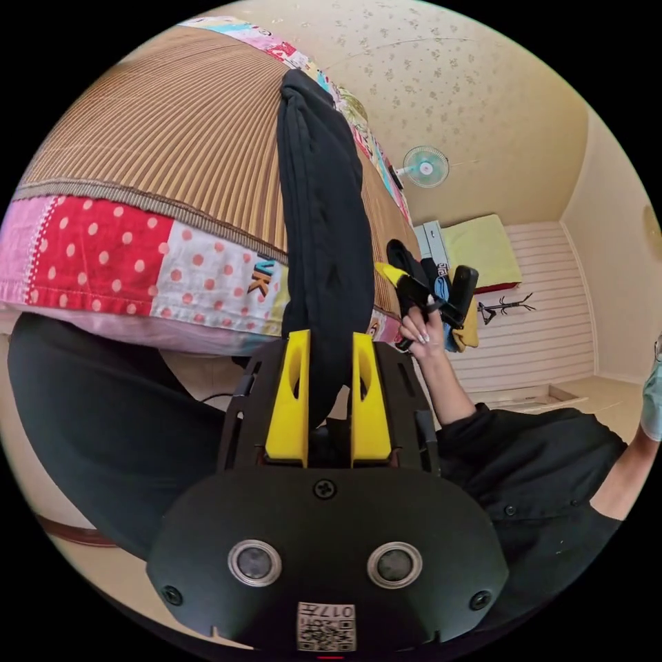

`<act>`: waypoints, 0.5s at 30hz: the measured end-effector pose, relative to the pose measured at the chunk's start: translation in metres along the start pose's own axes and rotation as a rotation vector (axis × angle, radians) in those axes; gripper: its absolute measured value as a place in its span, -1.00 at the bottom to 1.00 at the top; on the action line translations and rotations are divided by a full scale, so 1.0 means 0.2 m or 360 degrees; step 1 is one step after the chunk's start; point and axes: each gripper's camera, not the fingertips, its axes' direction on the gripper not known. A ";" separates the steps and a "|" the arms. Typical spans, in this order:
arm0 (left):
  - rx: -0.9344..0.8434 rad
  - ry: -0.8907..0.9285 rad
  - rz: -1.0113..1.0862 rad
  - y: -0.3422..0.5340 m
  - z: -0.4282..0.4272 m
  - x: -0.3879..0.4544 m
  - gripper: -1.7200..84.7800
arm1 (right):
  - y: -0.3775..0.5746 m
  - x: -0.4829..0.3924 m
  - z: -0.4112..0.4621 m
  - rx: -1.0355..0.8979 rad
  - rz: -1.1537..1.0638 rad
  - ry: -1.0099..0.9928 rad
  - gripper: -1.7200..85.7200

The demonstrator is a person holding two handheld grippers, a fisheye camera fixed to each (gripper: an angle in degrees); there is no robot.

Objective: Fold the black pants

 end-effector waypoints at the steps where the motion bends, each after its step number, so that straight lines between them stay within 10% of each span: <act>1: -0.0019 -0.0020 -0.0002 0.00 0.03 0.03 -0.77 | 0.08 -0.03 -0.03 0.0018 0.0010 -0.0008 -0.75; 15: -0.0025 0.0604 0.0142 0.02 -0.07 0.10 -0.85 | 0.29 0.02 -0.68 0.0430 0.0169 -0.0568 -0.91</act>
